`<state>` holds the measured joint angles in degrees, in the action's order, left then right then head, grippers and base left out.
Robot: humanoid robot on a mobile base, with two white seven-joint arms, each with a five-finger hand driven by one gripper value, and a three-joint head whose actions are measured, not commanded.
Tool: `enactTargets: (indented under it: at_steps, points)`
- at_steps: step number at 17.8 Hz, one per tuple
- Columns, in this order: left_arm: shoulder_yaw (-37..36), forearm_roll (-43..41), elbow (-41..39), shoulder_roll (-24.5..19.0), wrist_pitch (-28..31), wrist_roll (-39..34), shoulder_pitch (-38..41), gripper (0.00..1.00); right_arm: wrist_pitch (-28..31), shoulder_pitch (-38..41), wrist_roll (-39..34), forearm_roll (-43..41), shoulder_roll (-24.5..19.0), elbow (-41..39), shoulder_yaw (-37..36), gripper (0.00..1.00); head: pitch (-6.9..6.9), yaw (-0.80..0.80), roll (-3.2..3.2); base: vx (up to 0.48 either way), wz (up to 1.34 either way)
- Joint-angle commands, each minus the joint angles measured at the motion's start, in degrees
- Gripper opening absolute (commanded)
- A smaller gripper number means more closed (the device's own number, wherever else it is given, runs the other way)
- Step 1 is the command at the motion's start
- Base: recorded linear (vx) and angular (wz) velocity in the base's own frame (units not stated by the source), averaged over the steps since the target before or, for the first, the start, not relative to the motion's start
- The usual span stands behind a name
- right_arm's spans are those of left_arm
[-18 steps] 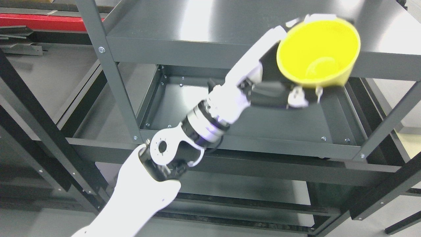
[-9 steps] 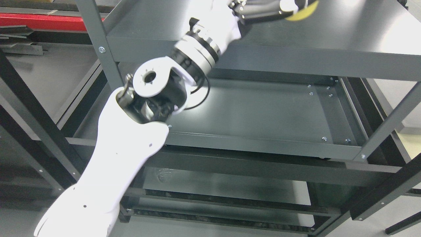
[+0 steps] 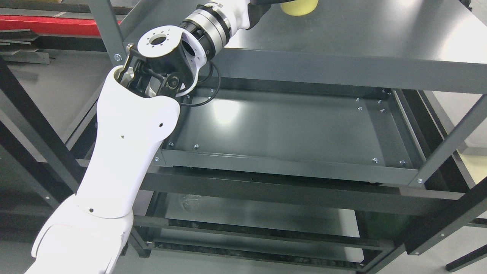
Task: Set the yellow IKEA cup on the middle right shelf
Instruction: 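Set the yellow cup upright on the shelf and release it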
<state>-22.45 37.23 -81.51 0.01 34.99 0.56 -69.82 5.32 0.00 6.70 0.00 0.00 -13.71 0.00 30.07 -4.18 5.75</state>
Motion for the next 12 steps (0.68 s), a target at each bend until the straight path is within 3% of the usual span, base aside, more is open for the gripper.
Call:
enactTargets:
  at_steps: [1,4,12]
  points:
    - [2.76,-0.23,6.71,-1.01,2.45,4.35,-1.02,0.79,0.04,0.79,-0.02,-1.41,1.0,0.0,0.97,0.99,0.0,0.0,0.0,0.0,0.0]
    - [2.76,-3.03,6.45,-1.01,2.54,6.55,-1.02,0.98,0.04,0.79,-0.02,-1.41,1.0,0.0,0.97,0.99,0.0,0.0,0.0,0.0,0.0]
    - [5.66,-4.18,-2.15,-1.01,2.54,6.83,-2.69,0.99,0.04,0.79,-0.02,-1.41,1.0,0.0,0.97,0.99,0.0,0.0,0.0,0.0,0.0]
